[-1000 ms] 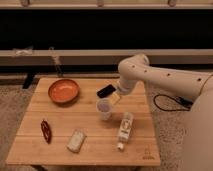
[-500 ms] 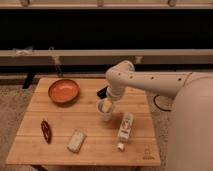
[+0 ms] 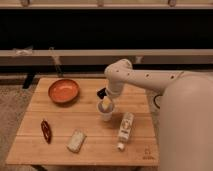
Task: Place the ceramic cup in the ceramic bowl
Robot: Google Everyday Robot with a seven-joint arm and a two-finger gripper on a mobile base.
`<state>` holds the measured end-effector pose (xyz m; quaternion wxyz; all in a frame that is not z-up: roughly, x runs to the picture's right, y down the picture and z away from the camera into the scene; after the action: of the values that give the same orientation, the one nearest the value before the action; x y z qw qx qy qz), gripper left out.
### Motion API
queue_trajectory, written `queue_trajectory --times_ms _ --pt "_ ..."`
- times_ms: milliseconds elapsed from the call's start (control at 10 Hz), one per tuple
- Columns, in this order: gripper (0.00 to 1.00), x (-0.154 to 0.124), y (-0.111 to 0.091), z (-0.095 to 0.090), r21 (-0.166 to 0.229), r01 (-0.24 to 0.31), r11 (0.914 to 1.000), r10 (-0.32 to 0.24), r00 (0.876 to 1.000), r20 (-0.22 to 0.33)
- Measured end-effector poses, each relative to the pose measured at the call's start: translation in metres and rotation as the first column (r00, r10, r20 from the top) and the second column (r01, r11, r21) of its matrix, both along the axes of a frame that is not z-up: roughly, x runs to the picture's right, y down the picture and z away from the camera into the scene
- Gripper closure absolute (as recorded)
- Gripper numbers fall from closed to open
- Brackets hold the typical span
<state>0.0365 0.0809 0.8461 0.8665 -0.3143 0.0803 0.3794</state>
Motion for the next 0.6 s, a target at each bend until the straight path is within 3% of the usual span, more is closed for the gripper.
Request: queue_trajectory --times_ms 300,500,600 --pt "0.72 0.005 0.003 0.006 -0.027 -0.005 0.9996 0.005 1.000 -0.007" --pt "0.94 0.000 -0.008 -0.013 -0.019 0.012 0.9998 -0.012 1.000 0.008" --pt "0.99 -0.011 -0.018 -0.026 -0.008 0.025 0.9996 -0.025 0.999 0.029"
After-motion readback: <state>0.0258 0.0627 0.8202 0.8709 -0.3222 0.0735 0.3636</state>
